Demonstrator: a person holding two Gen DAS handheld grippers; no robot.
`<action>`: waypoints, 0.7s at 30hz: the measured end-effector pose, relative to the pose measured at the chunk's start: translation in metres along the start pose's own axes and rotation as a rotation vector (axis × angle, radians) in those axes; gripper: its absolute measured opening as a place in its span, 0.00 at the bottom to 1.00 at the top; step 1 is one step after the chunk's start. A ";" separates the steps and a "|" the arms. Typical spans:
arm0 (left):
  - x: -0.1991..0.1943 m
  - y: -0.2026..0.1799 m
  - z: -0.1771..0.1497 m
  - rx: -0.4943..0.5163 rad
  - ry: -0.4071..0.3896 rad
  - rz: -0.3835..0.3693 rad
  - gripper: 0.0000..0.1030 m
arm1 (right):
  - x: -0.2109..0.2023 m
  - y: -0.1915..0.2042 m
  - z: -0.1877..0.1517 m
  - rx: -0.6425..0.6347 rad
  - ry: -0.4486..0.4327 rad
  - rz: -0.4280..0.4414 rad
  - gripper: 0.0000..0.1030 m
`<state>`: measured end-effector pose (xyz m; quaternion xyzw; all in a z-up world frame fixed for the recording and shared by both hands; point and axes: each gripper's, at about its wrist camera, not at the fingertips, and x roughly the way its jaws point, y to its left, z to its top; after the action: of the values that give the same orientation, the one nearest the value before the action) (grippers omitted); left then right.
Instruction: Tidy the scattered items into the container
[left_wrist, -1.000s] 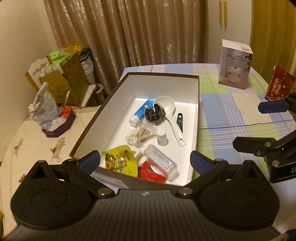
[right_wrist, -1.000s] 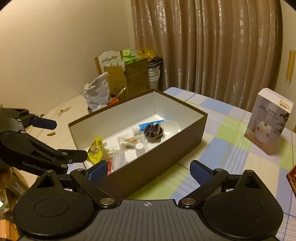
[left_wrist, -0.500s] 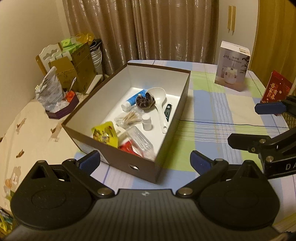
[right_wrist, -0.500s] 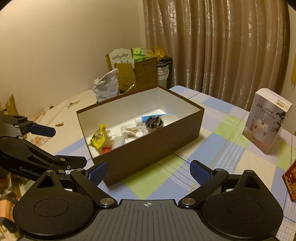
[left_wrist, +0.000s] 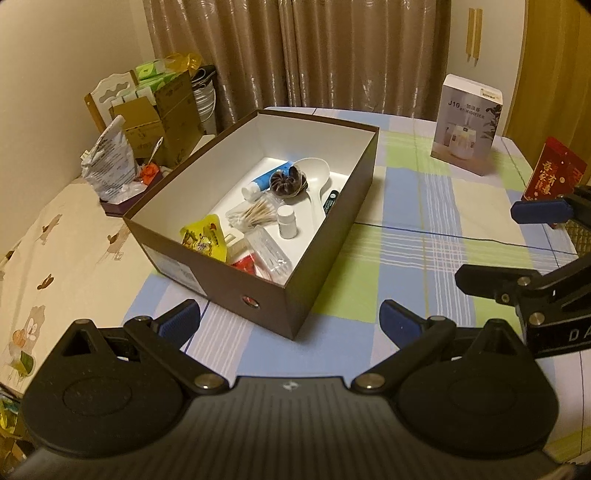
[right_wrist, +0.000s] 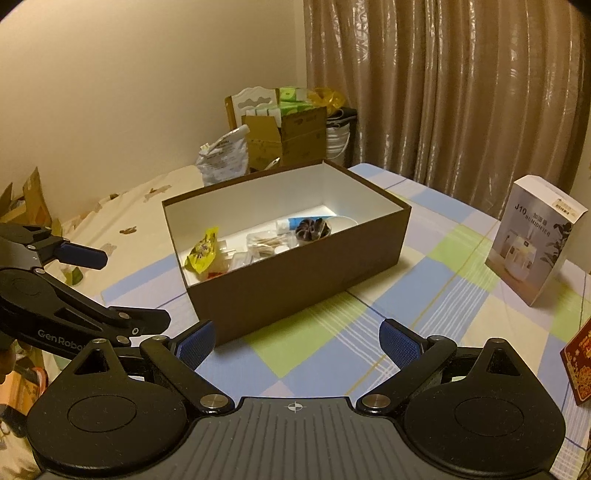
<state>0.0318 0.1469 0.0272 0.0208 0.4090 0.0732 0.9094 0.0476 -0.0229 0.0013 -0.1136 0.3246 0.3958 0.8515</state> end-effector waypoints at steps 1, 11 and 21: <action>0.000 0.000 -0.001 -0.005 0.002 0.005 0.99 | 0.000 0.000 -0.001 -0.003 0.002 0.002 0.97; -0.003 -0.005 -0.007 -0.029 0.009 0.039 0.99 | -0.002 -0.005 -0.008 -0.019 0.013 0.006 0.97; -0.001 -0.015 -0.010 -0.040 0.021 0.046 0.99 | -0.005 -0.013 -0.015 -0.018 0.021 0.006 0.97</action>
<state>0.0258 0.1320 0.0200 0.0111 0.4164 0.1023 0.9034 0.0478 -0.0415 -0.0081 -0.1244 0.3306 0.3999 0.8458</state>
